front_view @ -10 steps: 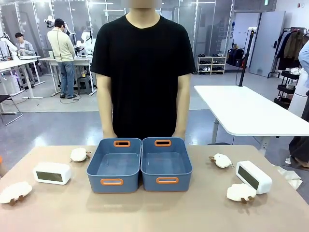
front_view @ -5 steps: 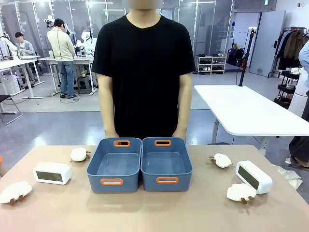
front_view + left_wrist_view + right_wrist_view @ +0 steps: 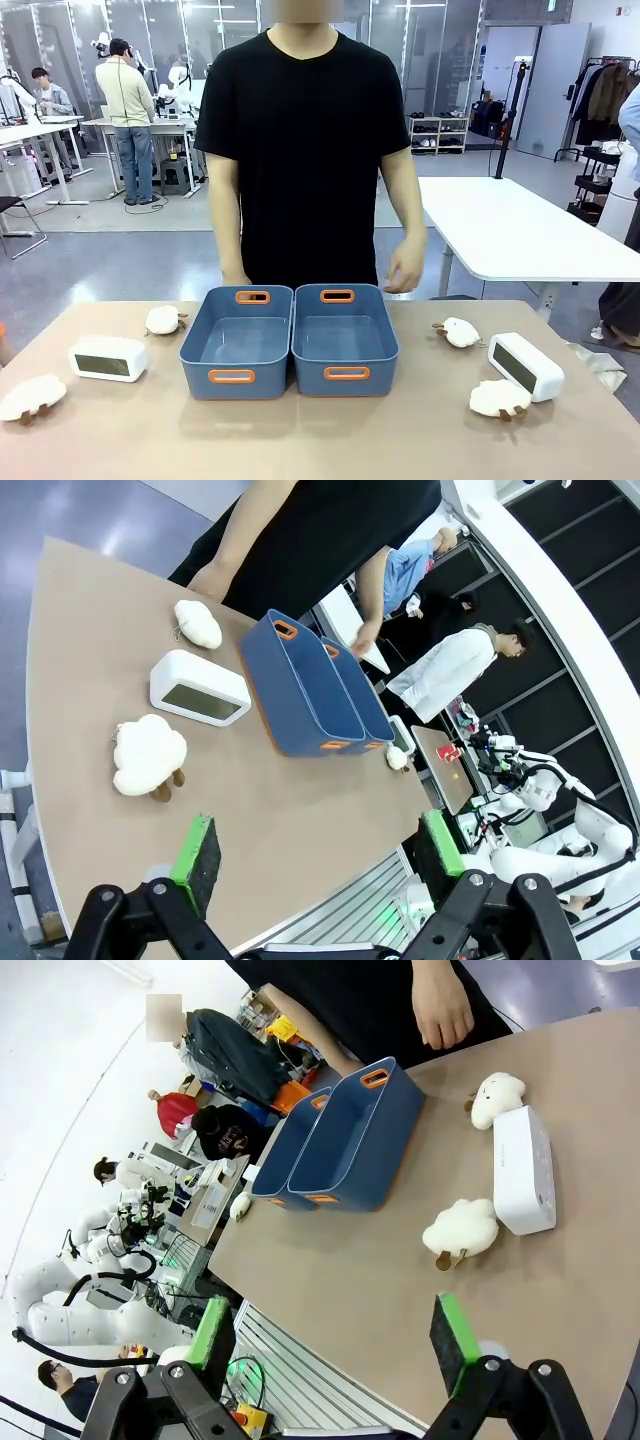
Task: Sort the digital clocks into the basket.
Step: Pick up the Digital clock from the table and place it into the empty Plastic storage basket.
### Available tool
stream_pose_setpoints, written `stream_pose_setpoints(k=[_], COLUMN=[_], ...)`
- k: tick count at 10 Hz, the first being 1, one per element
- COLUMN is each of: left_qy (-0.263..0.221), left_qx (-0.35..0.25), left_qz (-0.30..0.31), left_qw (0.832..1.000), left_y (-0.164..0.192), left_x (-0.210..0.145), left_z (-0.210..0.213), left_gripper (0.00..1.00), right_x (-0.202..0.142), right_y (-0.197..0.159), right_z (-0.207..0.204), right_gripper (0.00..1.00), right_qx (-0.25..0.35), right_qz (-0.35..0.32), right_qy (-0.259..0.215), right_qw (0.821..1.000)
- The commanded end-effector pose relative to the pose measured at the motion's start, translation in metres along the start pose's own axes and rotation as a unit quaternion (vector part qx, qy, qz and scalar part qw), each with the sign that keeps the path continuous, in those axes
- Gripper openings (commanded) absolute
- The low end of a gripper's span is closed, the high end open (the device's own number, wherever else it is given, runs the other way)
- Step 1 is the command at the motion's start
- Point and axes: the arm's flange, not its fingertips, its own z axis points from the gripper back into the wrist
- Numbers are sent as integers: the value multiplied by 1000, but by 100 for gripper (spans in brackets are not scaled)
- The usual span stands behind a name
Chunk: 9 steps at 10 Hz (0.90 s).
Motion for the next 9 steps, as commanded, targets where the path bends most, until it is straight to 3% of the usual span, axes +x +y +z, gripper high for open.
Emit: stream_pose_setpoints(k=[1,9], left_qy=[4,4], left_qx=[-7,-7], left_qz=[-10,-10], left_qw=[1000,1000], left_y=[0,0], left_x=[-1,-1], left_z=[3,3], left_gripper=[100,100], right_x=[1,1], right_y=[-1,-1], right_z=[1,1], right_gripper=[100,100], right_qx=[5,5], right_qz=[9,9], right_qy=[-3,-3], right_qw=[1000,1000])
